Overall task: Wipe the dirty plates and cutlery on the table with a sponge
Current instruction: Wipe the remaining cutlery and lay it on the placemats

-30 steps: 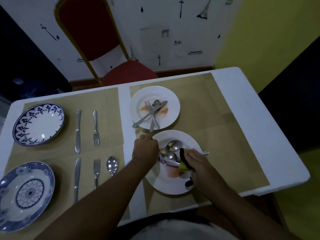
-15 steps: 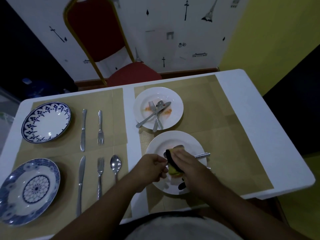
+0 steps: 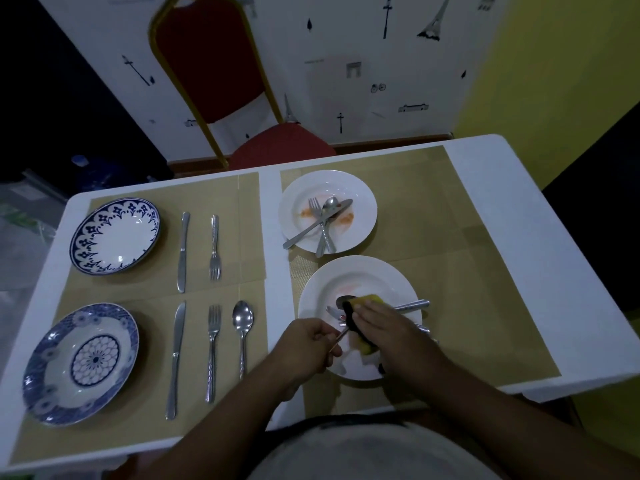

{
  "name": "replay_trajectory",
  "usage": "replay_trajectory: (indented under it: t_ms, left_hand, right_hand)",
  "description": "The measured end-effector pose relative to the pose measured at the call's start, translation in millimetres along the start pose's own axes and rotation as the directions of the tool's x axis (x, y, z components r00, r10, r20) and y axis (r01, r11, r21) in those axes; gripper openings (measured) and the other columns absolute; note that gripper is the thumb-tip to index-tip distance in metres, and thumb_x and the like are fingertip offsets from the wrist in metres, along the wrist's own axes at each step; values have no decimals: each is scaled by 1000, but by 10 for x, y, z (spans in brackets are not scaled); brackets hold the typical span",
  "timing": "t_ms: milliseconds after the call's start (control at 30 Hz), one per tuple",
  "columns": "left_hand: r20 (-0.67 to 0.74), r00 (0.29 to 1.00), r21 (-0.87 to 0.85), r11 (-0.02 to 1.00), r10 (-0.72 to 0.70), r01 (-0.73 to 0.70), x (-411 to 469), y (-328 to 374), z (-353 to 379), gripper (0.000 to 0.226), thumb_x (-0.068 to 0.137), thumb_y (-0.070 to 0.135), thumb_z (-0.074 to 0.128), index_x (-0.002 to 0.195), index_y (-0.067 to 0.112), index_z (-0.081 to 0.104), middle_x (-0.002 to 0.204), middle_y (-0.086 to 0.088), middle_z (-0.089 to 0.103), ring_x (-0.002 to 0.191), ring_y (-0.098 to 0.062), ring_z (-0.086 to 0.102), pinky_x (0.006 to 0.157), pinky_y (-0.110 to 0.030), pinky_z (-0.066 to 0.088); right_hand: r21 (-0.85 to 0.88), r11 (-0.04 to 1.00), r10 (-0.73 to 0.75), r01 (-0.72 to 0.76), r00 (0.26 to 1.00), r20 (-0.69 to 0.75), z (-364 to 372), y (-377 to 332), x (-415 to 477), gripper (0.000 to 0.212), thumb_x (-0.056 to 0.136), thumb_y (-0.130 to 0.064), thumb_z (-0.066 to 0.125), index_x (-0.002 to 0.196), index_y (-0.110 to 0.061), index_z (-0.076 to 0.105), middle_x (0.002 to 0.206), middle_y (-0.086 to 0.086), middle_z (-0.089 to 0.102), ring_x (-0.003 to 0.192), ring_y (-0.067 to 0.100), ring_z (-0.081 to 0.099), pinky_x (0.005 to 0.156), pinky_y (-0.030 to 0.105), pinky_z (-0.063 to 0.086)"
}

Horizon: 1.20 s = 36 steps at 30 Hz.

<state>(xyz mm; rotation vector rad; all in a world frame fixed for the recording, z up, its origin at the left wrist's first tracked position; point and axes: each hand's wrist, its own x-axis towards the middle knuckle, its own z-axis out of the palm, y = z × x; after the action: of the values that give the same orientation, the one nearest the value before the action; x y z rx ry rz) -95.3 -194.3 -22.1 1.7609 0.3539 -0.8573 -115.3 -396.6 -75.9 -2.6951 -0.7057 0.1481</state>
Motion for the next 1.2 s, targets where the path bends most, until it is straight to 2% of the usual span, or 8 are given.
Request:
replay_trajectory:
  t_ms: [133,300,500,633,767,1000,1100,1200]
  left_hand:
    - [-66,998,-18,1000,2,-3,-24,-28,45,17,100,9,54,96,6,70,88,-12,75,60,-13,58,57,-25,47]
    - [-165,986,-103,995,-25,8,-41,-99,43,10,94,9,63,102,12,69,85,-10,70,59,-11,58,54,-23,45]
    - [-123,990,-148,988,-70,52,-60,-33,191,15,96,4,59,106,8,70,67,-6,57,50,-13,49,41,-20,37]
    - [-129,992,-52,999,1,-8,-93,-9,230,18,97,3,58,105,7,73,77,-6,62,57,-13,52,45,-19,42]
    - [-143,986,96,992,92,-79,-131,-103,205,23,96,4,58,103,16,77,87,-1,67,67,-10,56,60,-21,45]
    - [-172,985,21,999,-23,27,-137,-73,215,24,101,17,53,103,17,76,94,-3,72,76,-15,59,63,-22,46]
    - [-213,975,64,995,-62,77,-104,-54,221,31,104,21,46,100,15,77,89,-3,71,78,-16,57,72,-27,46]
    - [-230,972,133,988,-52,84,-79,-30,251,28,103,21,50,99,15,77,84,-3,68,68,-15,54,57,-22,42]
  right_hand:
    - [94,989,110,-111,994,16,-77,68,109,91,56,-8,78,139,-6,40,149,9,34,139,24,26,114,32,7]
    - [360,894,328,-266,937,-122,-202,135,146,71,71,9,56,138,-9,42,144,7,41,137,21,30,114,39,26]
    - [331,941,134,-70,976,-174,-184,-77,57,64,75,-5,32,137,-6,43,146,7,38,138,18,26,115,28,16]
    - [191,976,-104,109,994,-35,-59,-20,17,77,66,-10,56,141,-7,37,150,9,31,141,21,20,115,38,18]
    - [262,965,-15,19,1000,-20,-133,116,46,75,67,-9,59,139,-8,40,148,8,34,137,15,22,115,33,19]
    - [376,891,281,-256,960,-12,-200,409,59,70,77,10,52,142,-13,37,150,1,33,140,12,21,113,20,14]
    - [429,888,244,-166,961,-133,-259,255,41,69,77,8,39,141,-18,39,145,-7,36,136,5,24,112,13,11]
    - [386,922,57,12,984,-167,-244,79,47,63,74,0,45,136,-12,46,142,6,44,134,15,32,114,25,19]
